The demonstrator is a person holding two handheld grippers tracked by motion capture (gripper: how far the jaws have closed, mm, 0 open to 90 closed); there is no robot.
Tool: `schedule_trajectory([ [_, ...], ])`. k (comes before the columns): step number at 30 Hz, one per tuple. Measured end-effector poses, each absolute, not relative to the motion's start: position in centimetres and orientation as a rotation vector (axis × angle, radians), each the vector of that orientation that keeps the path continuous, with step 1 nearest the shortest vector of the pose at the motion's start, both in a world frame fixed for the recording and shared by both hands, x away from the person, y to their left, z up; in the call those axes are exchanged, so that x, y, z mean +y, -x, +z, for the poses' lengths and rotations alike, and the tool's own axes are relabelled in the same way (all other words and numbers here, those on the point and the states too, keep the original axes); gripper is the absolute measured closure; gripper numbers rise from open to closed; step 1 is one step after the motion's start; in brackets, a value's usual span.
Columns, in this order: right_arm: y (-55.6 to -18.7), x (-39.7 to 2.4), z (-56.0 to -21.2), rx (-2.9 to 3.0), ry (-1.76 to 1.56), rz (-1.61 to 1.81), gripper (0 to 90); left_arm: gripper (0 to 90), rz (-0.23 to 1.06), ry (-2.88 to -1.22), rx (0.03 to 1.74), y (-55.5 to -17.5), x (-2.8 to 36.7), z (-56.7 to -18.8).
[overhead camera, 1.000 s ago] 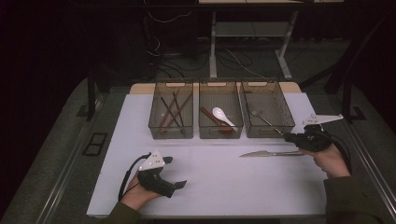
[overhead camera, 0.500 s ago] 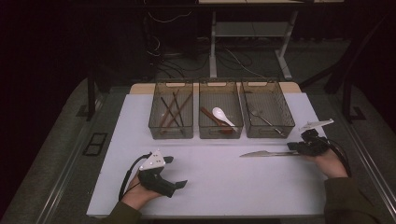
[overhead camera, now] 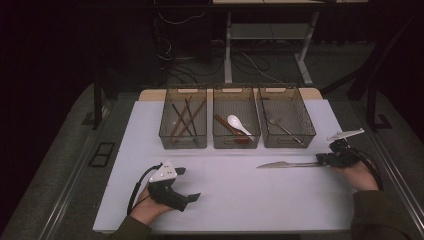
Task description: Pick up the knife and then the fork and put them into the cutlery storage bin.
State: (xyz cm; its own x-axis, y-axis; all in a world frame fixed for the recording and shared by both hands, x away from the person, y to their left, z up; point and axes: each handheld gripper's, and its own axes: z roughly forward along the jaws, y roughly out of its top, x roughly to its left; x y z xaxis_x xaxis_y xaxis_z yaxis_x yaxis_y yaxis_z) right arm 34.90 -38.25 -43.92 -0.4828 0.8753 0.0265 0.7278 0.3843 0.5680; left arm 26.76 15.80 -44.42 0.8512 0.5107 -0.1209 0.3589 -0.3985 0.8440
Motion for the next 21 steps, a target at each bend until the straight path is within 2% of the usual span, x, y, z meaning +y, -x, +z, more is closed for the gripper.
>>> schedule_trajectory([
  [21,-33.2,-37.7,-43.5,2.451,-1.369,0.693,89.3,0.0,0.189,-2.028,0.638,-26.8,15.8,-44.4],
])
